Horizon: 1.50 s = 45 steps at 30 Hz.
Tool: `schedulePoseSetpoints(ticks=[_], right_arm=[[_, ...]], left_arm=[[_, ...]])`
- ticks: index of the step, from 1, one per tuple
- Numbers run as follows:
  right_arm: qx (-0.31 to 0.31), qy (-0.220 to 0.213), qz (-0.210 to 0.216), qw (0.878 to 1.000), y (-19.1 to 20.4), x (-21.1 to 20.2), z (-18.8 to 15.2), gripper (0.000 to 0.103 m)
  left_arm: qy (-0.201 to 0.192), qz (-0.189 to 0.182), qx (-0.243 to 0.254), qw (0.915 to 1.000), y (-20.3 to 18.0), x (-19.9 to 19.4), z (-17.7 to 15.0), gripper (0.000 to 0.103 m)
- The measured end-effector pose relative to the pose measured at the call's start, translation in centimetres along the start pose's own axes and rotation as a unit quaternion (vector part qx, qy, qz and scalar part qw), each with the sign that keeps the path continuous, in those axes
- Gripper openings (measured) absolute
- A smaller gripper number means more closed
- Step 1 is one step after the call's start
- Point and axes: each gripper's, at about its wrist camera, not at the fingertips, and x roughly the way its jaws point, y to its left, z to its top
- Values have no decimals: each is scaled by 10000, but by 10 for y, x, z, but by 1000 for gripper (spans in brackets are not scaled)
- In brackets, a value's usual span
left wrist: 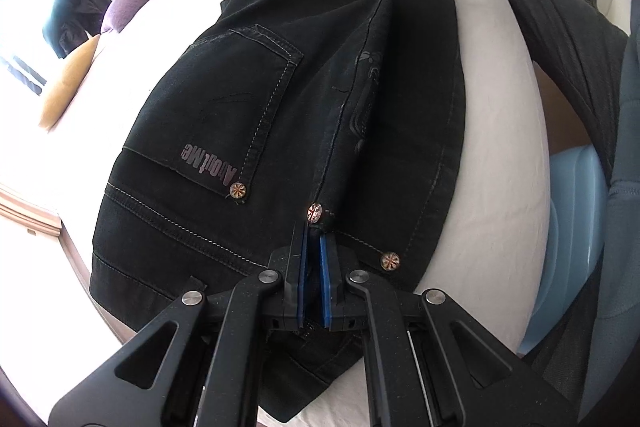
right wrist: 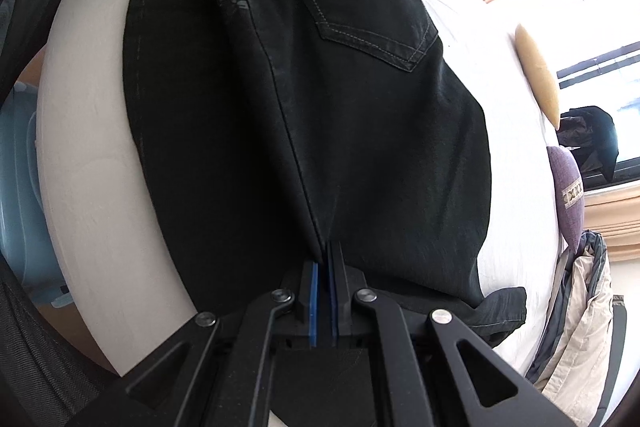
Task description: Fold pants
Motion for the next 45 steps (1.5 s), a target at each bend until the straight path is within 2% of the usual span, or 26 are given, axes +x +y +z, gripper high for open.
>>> schedulePoseSetpoints(ticks=[6, 15, 21, 32, 39, 44, 45], right_arm=[[-98, 27, 66, 9999, 18, -6, -8, 5], [-185, 66, 33, 9998, 33, -11, -12, 5], [-164, 109, 76, 9998, 45, -16, -16, 5], [-204, 187, 17, 9996, 61, -14, -14, 5], [-159, 249, -113, 9995, 68, -4, -9, 7], [120, 192, -181, 9996, 65, -7, -11, 8], [218, 173, -167, 9995, 62, -9, -12, 12]], left_arm=[[-38, -140, -15, 9999, -8, -2, -15, 4], [-49, -192, 71, 9998, 3, 6, -9, 4], [-38, -317, 198, 9993, -6, 4, -11, 4], [15, -340, 117, 9994, 1, 16, -16, 4], [-25, -337, -390, 9987, 10, 18, -16, 8], [86, -523, -735, 9959, 20, -9, -9, 9], [37, -504, -786, 9956, 23, -16, -5, 9]])
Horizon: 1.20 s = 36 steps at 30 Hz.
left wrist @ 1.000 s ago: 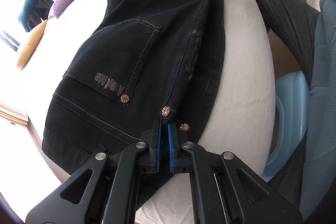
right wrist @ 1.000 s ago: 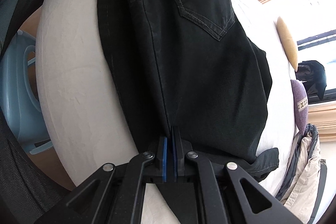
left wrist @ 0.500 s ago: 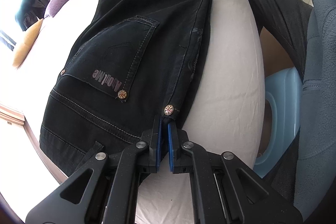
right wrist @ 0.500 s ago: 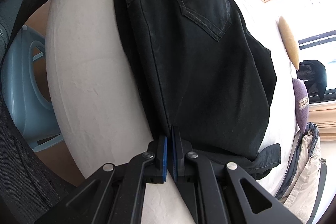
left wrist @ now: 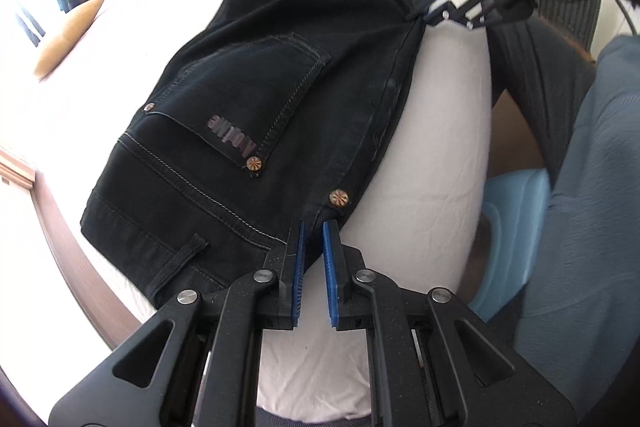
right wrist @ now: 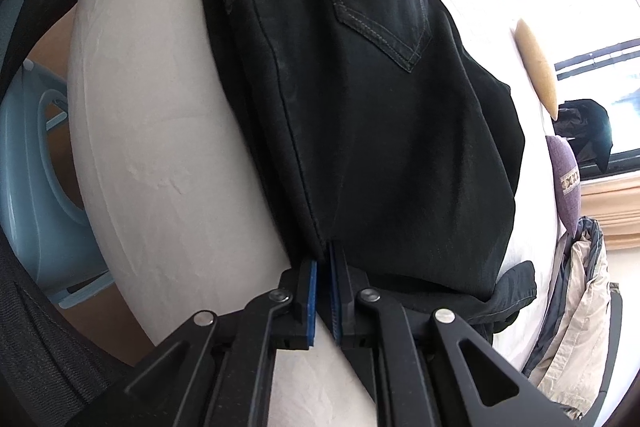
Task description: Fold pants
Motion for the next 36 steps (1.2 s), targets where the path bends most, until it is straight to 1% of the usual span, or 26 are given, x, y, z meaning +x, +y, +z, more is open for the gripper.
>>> schedulePoseSetpoints(ticks=[1, 2, 3, 4, 5, 6, 7, 9, 11, 12, 13, 14, 15, 17, 19, 20, 21, 22, 23, 24, 26, 27, 30, 32, 34, 36], right_arm=[[109, -24, 16, 9999, -4, -3, -2, 22], [247, -72, 23, 9997, -8, -7, -3, 29], [427, -155, 39, 9990, -13, -11, -4, 45], [665, -262, 79, 9974, -18, -14, -5, 55], [896, -343, 129, 9953, -22, -16, -6, 57], [1064, -378, 182, 9934, -25, -17, -7, 58], [1166, -355, 231, 9923, -25, -14, -8, 60], [1231, -226, 300, 9917, -22, -6, -12, 61], [1541, -326, 388, 9868, -26, -8, -19, 61], [1750, -368, 476, 9827, -33, -11, -24, 61], [2016, -461, 496, 9771, -42, -17, -31, 61], [2295, -568, 487, 9704, -52, -22, -39, 61], [2613, -665, 499, 9617, -64, -28, -48, 61], [3330, -864, 467, 9378, -95, -35, -72, 61], [4171, -1013, 375, 9024, -134, -34, -100, 61], [4568, -1070, 309, 8826, -154, -32, -113, 61], [4961, -1176, 261, 8599, -176, -30, -126, 61], [5349, -1311, 271, 8343, -196, -27, -139, 61], [5715, -1447, 372, 8069, -214, -22, -152, 61], [6089, -1590, 544, 7752, -233, -15, -166, 61], [6680, -1761, 840, 7181, -264, 2, -191, 61], [6915, -1776, 938, 6938, -275, 12, -202, 61], [7491, -1914, 1375, 6191, -307, 48, -231, 60], [7781, -1948, 1576, 5760, -320, 72, -244, 60], [8008, -1953, 1756, 5383, -330, 93, -252, 55], [8171, -1853, 1919, 5111, -333, 111, -258, 53]], left_arm=[[-127, 69, -69, 9999, 3, -7, 6, 9], [-282, 86, -227, 9993, 7, -13, 14, 9], [-451, 45, -442, 9980, 11, -16, 26, 9], [-623, -2, -613, 9962, 15, -17, 37, 9], [-772, -42, -730, 9943, 16, -14, 49, 9], [-839, -45, -797, 9933, 16, -6, 61, 9], [-794, -37, -830, 9934, 16, 6, 71, 9], [-524, -106, -920, 9943, 14, 41, 86, 9], [85, -187, -1065, 9941, 15, 85, 93, 9], [185, -139, -1061, 9941, 13, 98, 93, 9], [103, -104, -1086, 9940, 11, 98, 95, 9], [115, -123, -1135, 9934, 12, 96, 98, 9], [96, -166, -1149, 9932, 13, 91, 103, 9], [-156, -219, -1151, 9930, 12, 78, 114, 9], [-320, -201, -1142, 9927, 10, 71, 132, 9], [-385, -203, -1147, 9924, 9, 72, 141, 9], [-428, -211, -1173, 9920, 8, 75, 151, 9], [-422, -200, -1209, 9916, 7, 81, 161, 9], [-375, -185, -1249, 9913, 5, 88, 167, 9], [-276, -215, -1299, 9909, 5, 99, 173, 9], [1, -264, -1402, 9898, 7, 124, 178, 9], [29, -267, -1419, 9895, 7, 131, 181, 9], [-112, -295, -1533, 9877, 6, 133, 181, 8], [-149, -413, -1688, 9847, 10, 135, 179, 8], [-158, -509, -1775, 9827, 12, 136, 179, 8], [-158, -560, -1805, 9819, 17, 141, 182, 8]])
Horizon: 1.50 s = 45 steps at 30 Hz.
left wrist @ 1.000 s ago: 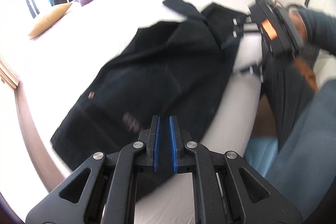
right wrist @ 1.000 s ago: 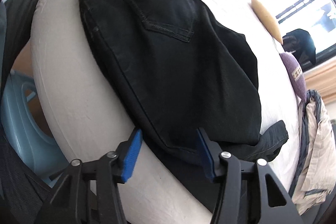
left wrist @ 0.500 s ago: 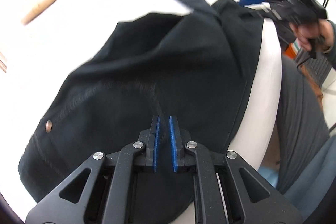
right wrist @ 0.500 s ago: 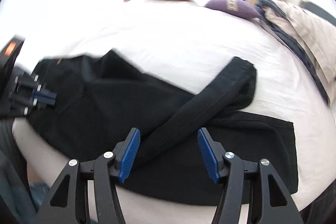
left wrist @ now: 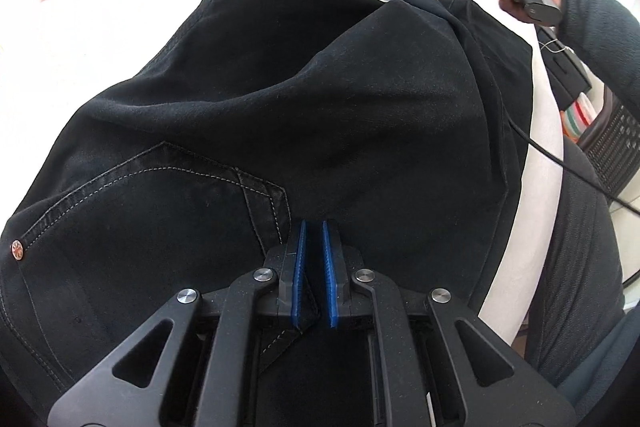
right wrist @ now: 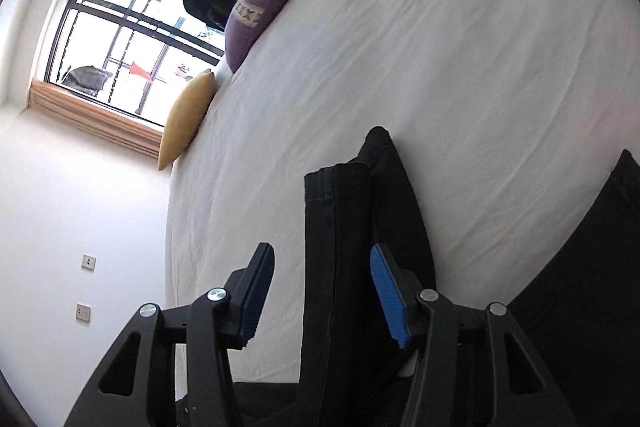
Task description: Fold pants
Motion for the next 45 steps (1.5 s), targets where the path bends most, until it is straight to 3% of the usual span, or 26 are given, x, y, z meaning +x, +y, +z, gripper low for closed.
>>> schedulePoseSetpoints(ticks=[7, 11, 13, 15, 17, 21, 26, 35, 39, 45], right_arm=[[139, 385, -113, 9991, -6, 27, 0, 52], [383, 395, -2, 9985, -15, 35, 7, 52], [383, 358, 109, 9986, -15, 33, 9, 35], [259, 402, 95, 9988, -10, 35, 9, 28], [39, 474, 51, 9989, -3, 38, 9, 13], [-316, 406, -131, 9986, 13, 36, 9, 6], [-802, 118, -245, 9964, 40, 8, 14, 5], [-1129, -1034, 339, 9876, 81, -109, 30, 5], [-939, -1764, 802, 9765, 48, -174, 2, 4], [518, -2059, 479, 9760, -91, -200, -65, 5]], left_arm=[[-19, -128, -63, 9999, 9, 3, -5, 8], [-29, -151, -70, 9999, 9, -2, -8, 8], [-38, -141, -58, 9999, 11, -2, -12, 8], [-46, -124, -31, 9999, 17, -5, -17, 8], [-52, -103, -13, 9999, 16, -4, -17, 8], [-50, -62, -3, 10000, 9, 0, -16, 8], [-62, -21, -15, 10000, 4, 1, -17, 8], [-101, -26, -183, 9998, 4, -1, -22, 8], [-136, -151, -360, 9991, 12, -3, -25, 8], [-135, -288, -546, 9980, 21, -5, -29, 8]])
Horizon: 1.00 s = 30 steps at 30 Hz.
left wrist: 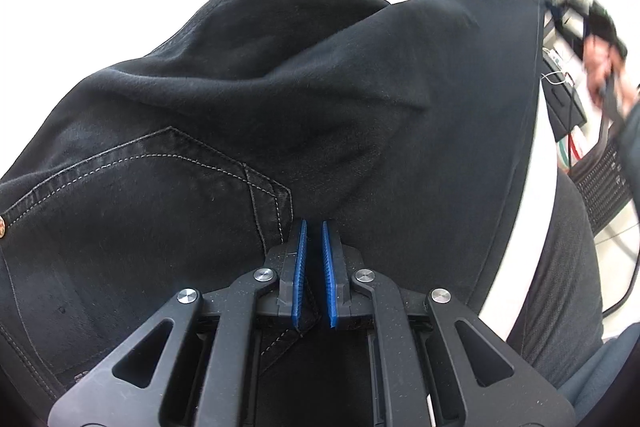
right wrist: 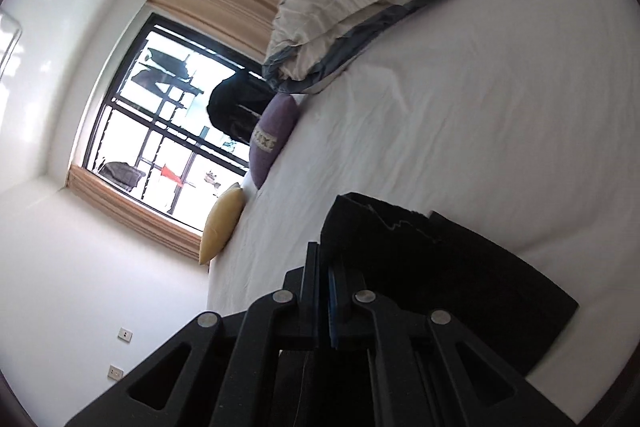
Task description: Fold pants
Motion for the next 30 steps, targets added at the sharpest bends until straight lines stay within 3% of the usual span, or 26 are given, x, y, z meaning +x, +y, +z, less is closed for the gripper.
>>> schedulePoseSetpoints(ticks=[5, 11, 14, 18, 21, 23, 25, 30], right_arm=[[646, 111, -582, 9962, -77, 0, -24, 5], [633, 305, -755, 9947, -80, 9, -19, 5], [269, 322, -565, 9975, -46, 15, 2, 5], [-462, 344, 1, 9983, 30, 24, 33, 5], [-1165, 328, 535, 9912, 87, 24, 41, 5], [-1562, 255, 641, 9853, 105, 22, 38, 5], [-1586, 198, 554, 9856, 95, 22, 35, 5], [-401, 307, -234, 9985, -19, 14, 19, 5]], left_arm=[[-2, 58, -59, 10000, 5, -2, 1, 8], [-7, 235, -61, 9997, -5, -3, 3, 8], [2, 295, -41, 9996, -10, -2, 2, 8], [6, 351, -48, 9994, -14, -3, 4, 9], [-11, 373, -59, 9993, -15, -2, 4, 9], [-24, 376, -63, 9993, -15, -3, 4, 9], [-26, 375, -60, 9993, -15, -2, 4, 9], [-27, 357, -50, 9993, -14, -4, 5, 9]])
